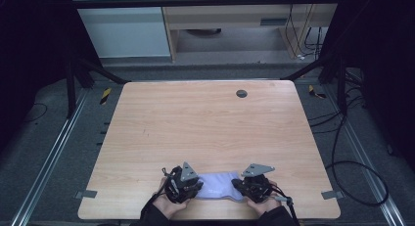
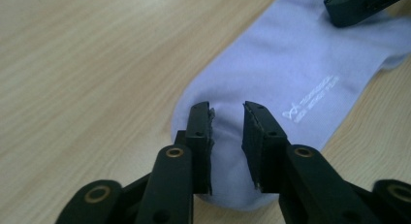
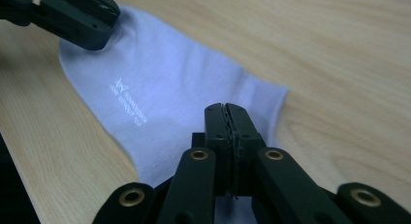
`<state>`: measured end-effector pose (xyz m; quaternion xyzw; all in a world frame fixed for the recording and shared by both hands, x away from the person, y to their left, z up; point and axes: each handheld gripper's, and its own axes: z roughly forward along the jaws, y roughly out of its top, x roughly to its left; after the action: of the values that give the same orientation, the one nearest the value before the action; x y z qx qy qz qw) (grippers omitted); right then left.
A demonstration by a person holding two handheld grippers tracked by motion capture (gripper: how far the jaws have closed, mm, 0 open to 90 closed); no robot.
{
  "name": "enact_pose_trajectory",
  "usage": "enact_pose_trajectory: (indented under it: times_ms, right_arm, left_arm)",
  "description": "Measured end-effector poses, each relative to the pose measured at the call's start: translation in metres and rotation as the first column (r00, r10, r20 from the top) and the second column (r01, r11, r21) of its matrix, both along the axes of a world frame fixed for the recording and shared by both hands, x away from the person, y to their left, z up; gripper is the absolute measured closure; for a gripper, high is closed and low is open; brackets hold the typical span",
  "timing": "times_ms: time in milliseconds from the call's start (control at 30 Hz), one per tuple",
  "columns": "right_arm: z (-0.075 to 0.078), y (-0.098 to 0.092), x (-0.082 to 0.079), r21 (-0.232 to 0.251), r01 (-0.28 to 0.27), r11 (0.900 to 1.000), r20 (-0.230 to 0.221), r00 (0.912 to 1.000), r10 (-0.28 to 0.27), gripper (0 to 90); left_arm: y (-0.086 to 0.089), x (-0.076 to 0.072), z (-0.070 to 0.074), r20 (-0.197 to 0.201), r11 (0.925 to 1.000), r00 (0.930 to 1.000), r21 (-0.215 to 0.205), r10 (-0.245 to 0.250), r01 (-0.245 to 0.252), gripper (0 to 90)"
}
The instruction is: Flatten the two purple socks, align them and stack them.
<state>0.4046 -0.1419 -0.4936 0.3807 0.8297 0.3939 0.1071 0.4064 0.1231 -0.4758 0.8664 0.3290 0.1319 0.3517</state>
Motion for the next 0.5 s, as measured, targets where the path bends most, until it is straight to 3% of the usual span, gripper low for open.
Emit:
enact_pose_trajectory:
  times_ms: [133, 233, 367, 500]
  right_arm:
    - [0.01, -0.017, 0.006, 0.045, 0.056, 0.997, 0.05, 0.9971, -0.058, 77.1]
    - [0.014, -0.035, 0.013, 0.068, 0.126, 0.99, 0.077, 0.9883, -0.131, 64.0]
    - [0.015, -0.058, 0.022, 0.085, 0.208, 0.974, 0.09, 0.9723, -0.216, 44.0]
    - [0.012, -0.078, 0.029, 0.064, 0.264, 0.962, 0.081, 0.9598, -0.269, 31.8]
  left_arm:
    - [0.013, 0.004, 0.01, 0.067, 0.9968, 0.9968, -0.069, 0.044, -0.04, 57.8]
    - [0.029, 0.01, 0.014, 0.097, 0.991, 0.9916, -0.111, 0.086, -0.075, 48.1]
    - [0.051, 0.02, 0.016, 0.122, 0.9854, 0.9832, -0.12, 0.135, -0.12, 38.6]
    - [0.074, 0.031, 0.013, 0.129, 0.9783, 0.9746, -0.122, 0.183, -0.168, 32.2]
